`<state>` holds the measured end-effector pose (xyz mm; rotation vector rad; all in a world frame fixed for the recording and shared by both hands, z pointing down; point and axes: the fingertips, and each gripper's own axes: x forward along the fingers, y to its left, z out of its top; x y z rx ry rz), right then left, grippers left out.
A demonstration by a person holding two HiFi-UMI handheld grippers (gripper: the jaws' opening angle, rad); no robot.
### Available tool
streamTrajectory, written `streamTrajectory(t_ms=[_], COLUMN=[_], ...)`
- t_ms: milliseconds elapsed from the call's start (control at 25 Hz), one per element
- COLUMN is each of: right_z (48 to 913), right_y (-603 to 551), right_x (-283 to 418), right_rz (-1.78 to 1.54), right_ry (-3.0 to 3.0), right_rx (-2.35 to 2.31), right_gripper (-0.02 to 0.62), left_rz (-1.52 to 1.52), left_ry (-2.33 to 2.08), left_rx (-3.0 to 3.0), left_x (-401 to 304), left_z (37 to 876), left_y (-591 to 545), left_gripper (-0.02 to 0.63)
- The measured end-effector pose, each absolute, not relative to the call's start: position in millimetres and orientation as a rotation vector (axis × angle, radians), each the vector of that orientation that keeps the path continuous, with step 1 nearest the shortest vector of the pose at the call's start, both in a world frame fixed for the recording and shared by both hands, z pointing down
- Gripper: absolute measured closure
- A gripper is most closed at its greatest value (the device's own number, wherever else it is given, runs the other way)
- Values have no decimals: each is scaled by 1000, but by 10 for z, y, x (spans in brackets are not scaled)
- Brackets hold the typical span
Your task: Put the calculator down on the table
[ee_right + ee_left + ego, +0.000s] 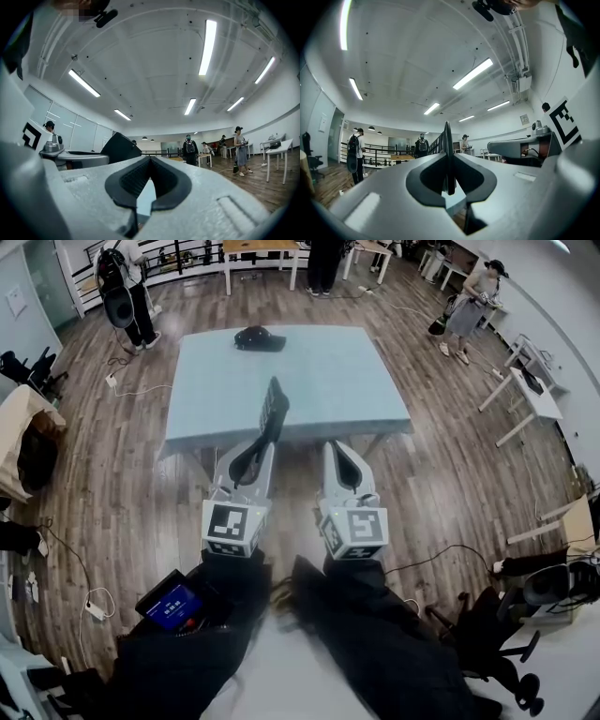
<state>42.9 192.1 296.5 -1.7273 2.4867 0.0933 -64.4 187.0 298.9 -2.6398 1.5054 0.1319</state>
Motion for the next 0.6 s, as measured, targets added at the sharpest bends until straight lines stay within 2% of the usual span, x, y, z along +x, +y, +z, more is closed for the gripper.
streamTrajectory(t_ms=[600], right_z=[3192], right_y=[2026], right_x=[622], right_rz=[62], right_ry=[2503], right_rx=[-1733], right_gripper=[597], left_rz=[98], left_ry=[1552], left_rx=[-2651], left_x=[-559], left_z=[3170], left_y=[1907], left_gripper=[561])
